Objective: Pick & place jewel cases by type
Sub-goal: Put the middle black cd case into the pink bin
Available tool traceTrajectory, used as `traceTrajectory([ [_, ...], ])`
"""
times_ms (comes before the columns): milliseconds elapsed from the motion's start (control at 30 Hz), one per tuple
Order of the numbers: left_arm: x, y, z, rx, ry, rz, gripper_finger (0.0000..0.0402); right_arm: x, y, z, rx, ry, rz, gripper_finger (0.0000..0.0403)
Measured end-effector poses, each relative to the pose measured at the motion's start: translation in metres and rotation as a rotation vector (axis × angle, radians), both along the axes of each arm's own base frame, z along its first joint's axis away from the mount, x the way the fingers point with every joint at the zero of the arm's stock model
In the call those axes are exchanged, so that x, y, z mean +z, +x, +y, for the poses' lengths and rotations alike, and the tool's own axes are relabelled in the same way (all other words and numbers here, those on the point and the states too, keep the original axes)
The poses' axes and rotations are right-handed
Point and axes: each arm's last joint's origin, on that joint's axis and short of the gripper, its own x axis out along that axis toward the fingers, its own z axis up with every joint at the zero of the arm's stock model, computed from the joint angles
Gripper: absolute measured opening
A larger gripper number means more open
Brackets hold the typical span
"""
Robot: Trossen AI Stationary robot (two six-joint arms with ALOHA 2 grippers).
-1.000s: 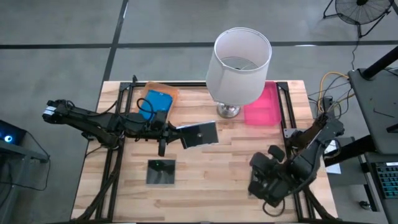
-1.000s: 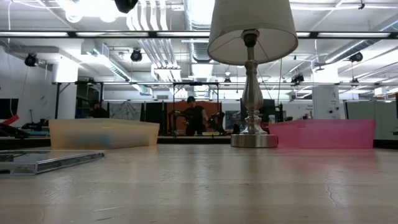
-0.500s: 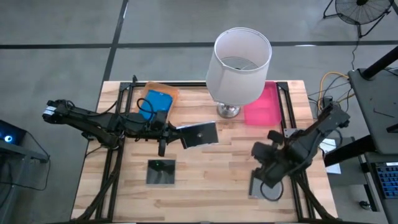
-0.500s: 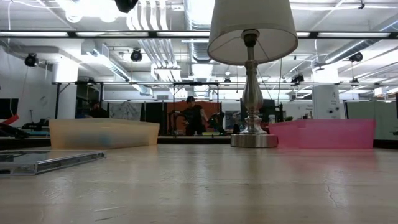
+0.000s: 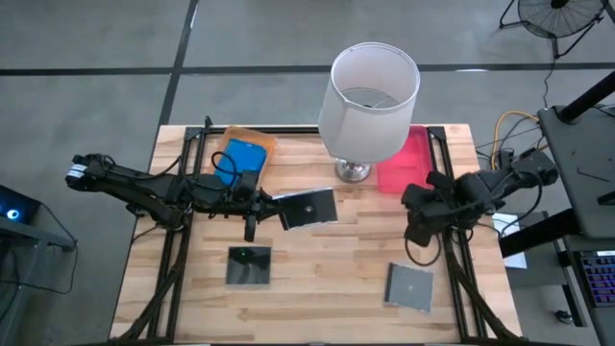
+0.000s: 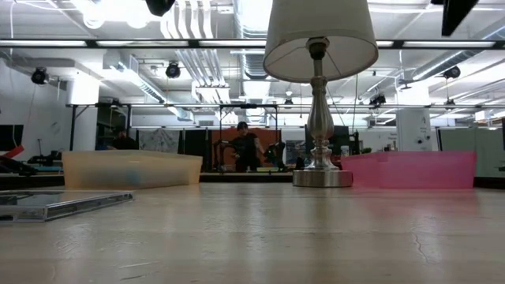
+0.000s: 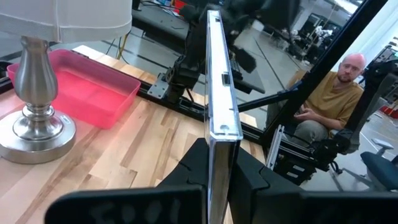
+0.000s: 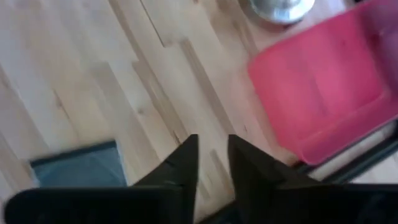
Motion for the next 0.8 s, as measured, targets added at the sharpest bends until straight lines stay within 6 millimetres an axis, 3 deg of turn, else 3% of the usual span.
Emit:
traceTrajectory([
  [233,0.000,0.000,0.000,0.001,-0.008,0.000,0.0002,-0.028,0.007,-0.018,0.075,-0.060,0.150,0.0190],
  [367,0.000,0.000,0.000,0.002,-0.014,0.000,0.0002,-0.041,0.011,-0.030,0.120,-0.044,0.179,0.0226],
  [533,0.000,0.000,0.000,0.004,-0.030,-0.001,0.0002,-0.060,0.018,-0.051,0.159,0.002,0.165,0.0247],
  [800,0.000,0.000,0.000,0.005,-0.037,-0.001,0.0002,-0.087,0.021,-0.091,0.201,0.006,0.202,0.0244],
])
